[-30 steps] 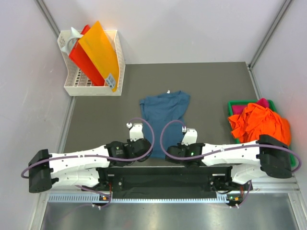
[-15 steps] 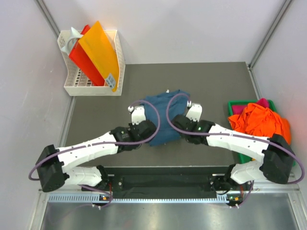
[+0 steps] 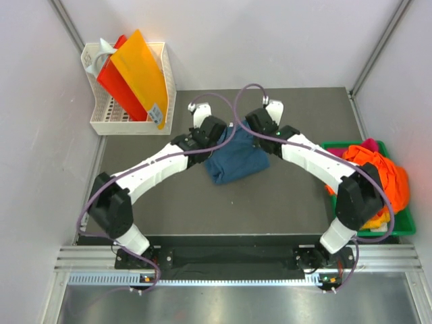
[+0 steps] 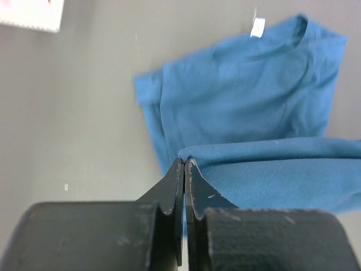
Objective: Fold and stack the t-shirts
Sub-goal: Fold the long partially folded tshirt into a neat square
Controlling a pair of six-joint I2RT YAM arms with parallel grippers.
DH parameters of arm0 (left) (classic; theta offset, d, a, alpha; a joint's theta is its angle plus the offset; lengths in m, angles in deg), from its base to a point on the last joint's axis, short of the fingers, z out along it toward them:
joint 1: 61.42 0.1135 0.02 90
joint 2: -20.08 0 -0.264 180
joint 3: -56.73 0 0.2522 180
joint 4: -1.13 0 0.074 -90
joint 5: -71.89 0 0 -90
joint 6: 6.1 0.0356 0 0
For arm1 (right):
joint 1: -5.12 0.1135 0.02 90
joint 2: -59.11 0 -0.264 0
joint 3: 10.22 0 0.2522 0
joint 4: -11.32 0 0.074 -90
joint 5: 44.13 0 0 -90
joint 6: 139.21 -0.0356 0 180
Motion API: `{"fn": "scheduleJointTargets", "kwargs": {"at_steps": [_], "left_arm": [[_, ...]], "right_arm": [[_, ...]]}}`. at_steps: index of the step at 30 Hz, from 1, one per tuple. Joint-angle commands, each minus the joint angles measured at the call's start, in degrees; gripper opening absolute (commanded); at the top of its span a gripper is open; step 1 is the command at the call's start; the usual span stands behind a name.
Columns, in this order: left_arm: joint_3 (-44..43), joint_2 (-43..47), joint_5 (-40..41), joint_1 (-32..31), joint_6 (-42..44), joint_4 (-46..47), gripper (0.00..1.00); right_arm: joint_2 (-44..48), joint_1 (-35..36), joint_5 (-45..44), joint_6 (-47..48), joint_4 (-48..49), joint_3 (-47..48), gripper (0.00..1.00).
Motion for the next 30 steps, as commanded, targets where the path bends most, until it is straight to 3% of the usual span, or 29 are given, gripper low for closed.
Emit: {"fn": "scheduleJointTargets", "kwargs": {"at_steps": [1, 10, 16, 30], "left_arm": [[-7.7, -4.8, 1.8, 3.2, 4.4, 1.5, 0.00], [-19.7, -14.2, 1.8, 7.6, 5.6, -0.4, 0.00], [-23.0, -18.5, 1.0, 10.6, 5.2, -1.2, 0.00], [-20.1, -23.6, 1.4, 11.5, 0.9, -2.8, 0.00]], "right_arm": [[-4.2, -3.4, 0.2, 5.9, 2.3, 8.6, 0.00], [-13.2, -6.6, 3.9, 10.0, 3.1, 19.3, 0.00], [-20.4, -8.7, 6.8, 11.9, 3.1, 26.6, 0.00], [-34.6, -10.8, 15.6, 11.3, 2.1, 37.3, 0.00]]}}
